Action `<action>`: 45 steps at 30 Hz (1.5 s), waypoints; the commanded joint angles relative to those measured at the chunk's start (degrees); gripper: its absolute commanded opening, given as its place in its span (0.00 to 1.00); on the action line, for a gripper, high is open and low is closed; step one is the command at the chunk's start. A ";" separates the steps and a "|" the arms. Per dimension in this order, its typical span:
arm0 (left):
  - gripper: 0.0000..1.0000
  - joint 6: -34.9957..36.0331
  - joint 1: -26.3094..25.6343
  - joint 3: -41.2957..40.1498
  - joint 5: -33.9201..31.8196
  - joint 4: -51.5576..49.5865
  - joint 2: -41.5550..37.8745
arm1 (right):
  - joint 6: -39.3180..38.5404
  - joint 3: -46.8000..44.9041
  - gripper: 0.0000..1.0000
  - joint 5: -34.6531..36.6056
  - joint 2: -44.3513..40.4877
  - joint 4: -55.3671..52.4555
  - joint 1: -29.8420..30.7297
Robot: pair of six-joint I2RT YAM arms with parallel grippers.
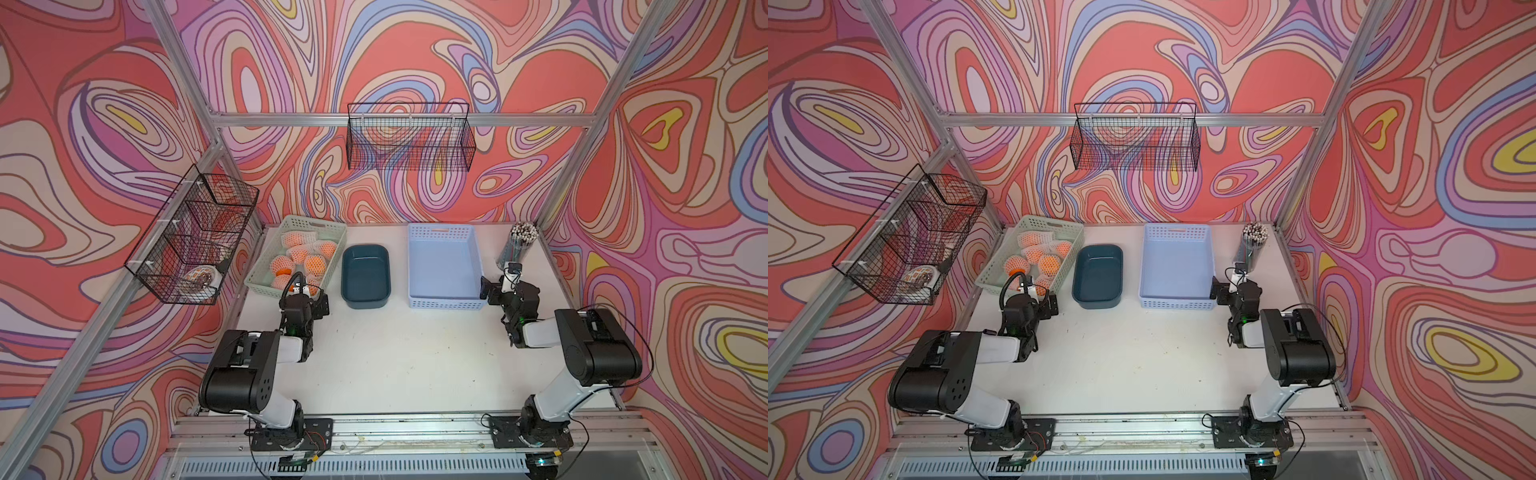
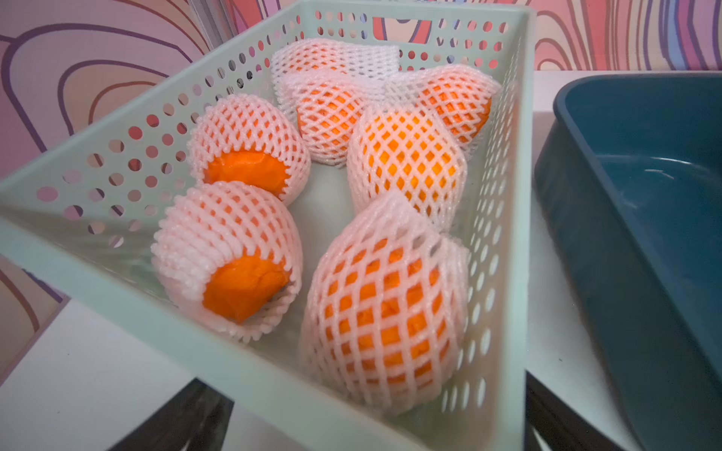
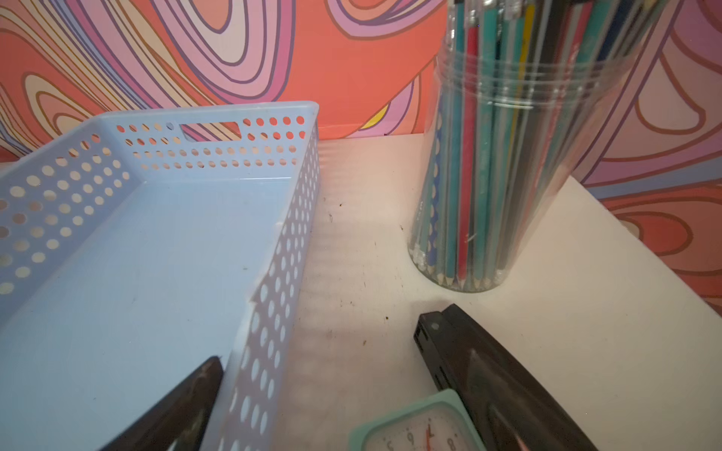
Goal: Remove foam nets from oranges
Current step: Pick up the orange from the basket.
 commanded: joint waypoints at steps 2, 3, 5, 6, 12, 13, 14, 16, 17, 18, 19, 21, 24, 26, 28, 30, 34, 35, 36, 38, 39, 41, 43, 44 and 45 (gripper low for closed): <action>1.00 1.10 0.52 1.06 -0.51 3.18 0.51 | -0.40 0.79 0.98 0.73 1.07 0.86 0.29; 1.00 1.16 0.52 1.01 -0.50 3.17 0.51 | -0.47 0.81 0.98 0.69 1.07 0.91 0.24; 1.00 1.13 0.44 1.02 -0.64 3.15 0.47 | -0.48 0.75 0.98 0.63 1.07 0.84 0.21; 1.00 1.11 0.46 1.04 -0.61 3.17 0.54 | -0.48 0.75 0.98 0.66 1.08 0.80 0.28; 1.00 1.14 0.52 1.06 -0.57 3.15 0.54 | -0.46 0.76 0.98 0.69 1.12 0.80 0.25; 1.00 1.11 0.52 1.06 -0.55 3.17 0.48 | -0.48 0.79 0.98 0.68 1.08 0.76 0.20; 1.00 1.15 0.47 1.01 -0.62 3.16 0.46 | -0.44 0.77 0.98 0.69 1.08 0.81 0.23; 1.00 1.14 0.48 1.02 -0.56 3.17 0.52 | -0.48 0.77 0.98 0.67 1.16 0.75 0.27; 1.00 1.14 0.47 1.03 -0.49 3.24 0.53 | -0.42 0.81 0.98 0.68 1.16 0.71 0.31; 1.00 1.14 0.51 1.02 -0.57 3.25 0.53 | -0.48 0.83 0.98 0.68 1.16 0.68 0.27; 1.00 1.10 0.47 1.04 -0.60 3.25 0.60 | -0.36 0.93 0.98 0.47 1.16 0.37 0.19; 1.00 1.22 0.51 1.11 -0.53 3.18 0.64 | -0.40 1.03 0.98 0.34 1.16 0.23 0.17; 1.00 1.26 0.48 1.29 -0.44 2.78 0.55 | -0.53 0.64 0.98 0.87 1.00 0.80 0.18; 1.00 1.74 0.48 0.51 0.19 3.80 0.32 | -1.08 0.61 0.98 0.44 -0.17 0.00 0.27; 1.00 2.32 0.08 -0.80 1.23 5.90 -0.94 | -0.78 1.61 0.98 1.11 -3.33 -4.76 0.35; 1.00 2.98 -1.32 -1.92 -2.17 5.32 -4.52 | 0.00 2.97 0.98 1.60 -8.17 -13.04 0.32; 1.00 3.95 -3.84 -0.84 -5.25 -5.32 -14.83 | 3.71 1.95 0.98 3.83 -18.28 -23.62 0.75; 1.00 2.86 -4.12 -0.30 -5.02 -9.33 -18.19 | 4.16 1.72 0.98 3.59 -21.26 -27.03 0.82; 1.00 0.63 -4.22 0.30 -4.94 -13.57 -21.44 | 4.48 1.86 0.98 3.64 -24.19 -30.53 0.92; 1.00 -3.05 -4.39 1.62 -3.26 -21.60 -26.87 | 5.74 2.25 0.98 3.77 -29.09 -37.00 1.04; 1.00 -4.63 -4.71 2.34 -2.57 -25.22 -29.17 | 5.88 2.56 0.98 3.67 -31.32 -39.73 1.10; 1.00 -7.71 -5.18 3.01 -2.20 -31.14 -32.84 | 6.01 3.22 0.98 4.07 -34.63 -44.04 1.10; 1.00 -10.24 -5.42 3.84 -1.00 -36.62 -35.75 | 5.59 4.53 0.98 4.15 -36.64 -48.04 1.10; 1.00 -11.67 -5.57 4.55 -0.22 -39.83 -37.03 | 5.62 5.56 0.98 3.75 -37.54 -50.50 1.10; 1.00 -12.99 -5.71 5.72 0.63 -43.46 -38.17 | 5.96 6.64 0.98 2.87 -38.38 -52.66 1.10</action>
